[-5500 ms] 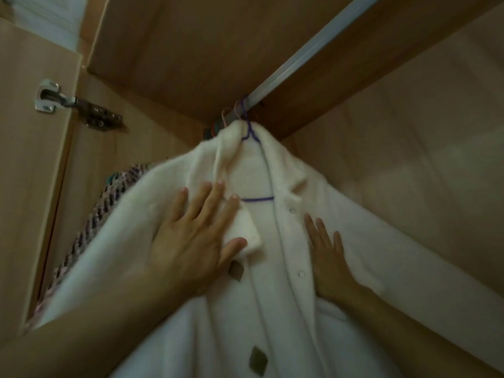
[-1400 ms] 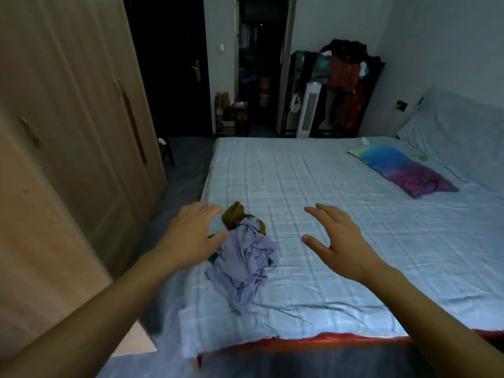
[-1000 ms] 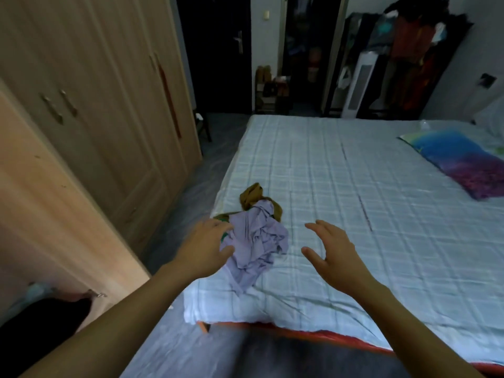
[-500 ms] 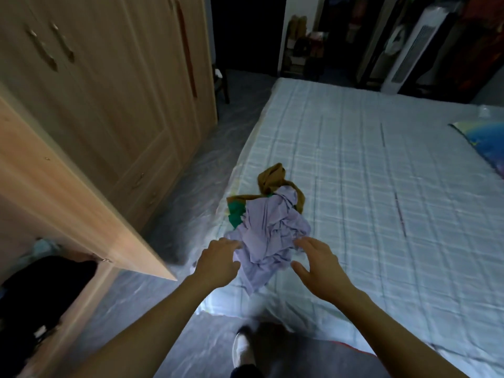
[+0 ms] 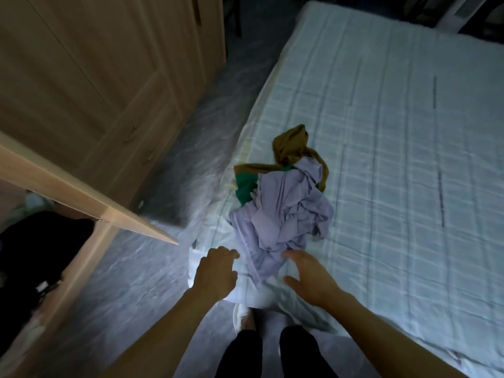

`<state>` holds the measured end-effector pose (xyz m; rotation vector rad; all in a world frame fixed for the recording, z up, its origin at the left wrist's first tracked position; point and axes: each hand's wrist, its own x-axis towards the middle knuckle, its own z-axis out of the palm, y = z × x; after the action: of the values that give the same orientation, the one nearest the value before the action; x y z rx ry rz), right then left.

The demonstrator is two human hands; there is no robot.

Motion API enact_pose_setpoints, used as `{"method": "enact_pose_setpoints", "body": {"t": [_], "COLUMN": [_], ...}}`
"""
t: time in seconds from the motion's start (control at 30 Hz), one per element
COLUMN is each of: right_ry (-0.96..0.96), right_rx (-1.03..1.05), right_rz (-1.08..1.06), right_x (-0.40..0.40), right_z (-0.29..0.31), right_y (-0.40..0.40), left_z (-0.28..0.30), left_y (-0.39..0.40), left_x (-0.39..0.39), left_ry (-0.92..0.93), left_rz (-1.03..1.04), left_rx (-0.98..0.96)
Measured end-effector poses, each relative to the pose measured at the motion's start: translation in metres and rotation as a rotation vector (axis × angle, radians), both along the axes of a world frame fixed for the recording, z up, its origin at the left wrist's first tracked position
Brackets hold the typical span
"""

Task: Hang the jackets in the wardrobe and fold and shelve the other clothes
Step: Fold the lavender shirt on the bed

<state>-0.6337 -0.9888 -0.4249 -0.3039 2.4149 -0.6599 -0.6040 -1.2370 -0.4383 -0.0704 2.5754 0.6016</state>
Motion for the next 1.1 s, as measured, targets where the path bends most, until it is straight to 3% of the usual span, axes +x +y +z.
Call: {"method": "enact_pose_setpoints", "body": {"t": [0.27, 0.53, 0.8, 1.1], "right_ry": [-0.001, 0.156, 0.23, 0.325], "right_rx": [0.024, -0.028, -0.001, -0.193], "right_rz": [0.023, 0.089, -0.026, -0.157], "right_x": [0.0, 0.023, 0.01, -0.026], "right_z": [-0.081, -0.145, -0.162, -0.103], "right_y": [-0.015, -0.039, -0.037, -0.037], "left_z": [-0.072, -0.132, -0.149, -0.083], "left_y": [0.005, 0.01, 0.038, 0.03], "left_x": [-0.008, -0.018, -0.027, -0.06], "left_ry": [0.045, 0.254, 0.528, 0.369], "left_rz": [-0.136, -0.374, -0.215, -0.015], "left_rx": [0.003, 0.067, 0.095, 0.175]}}
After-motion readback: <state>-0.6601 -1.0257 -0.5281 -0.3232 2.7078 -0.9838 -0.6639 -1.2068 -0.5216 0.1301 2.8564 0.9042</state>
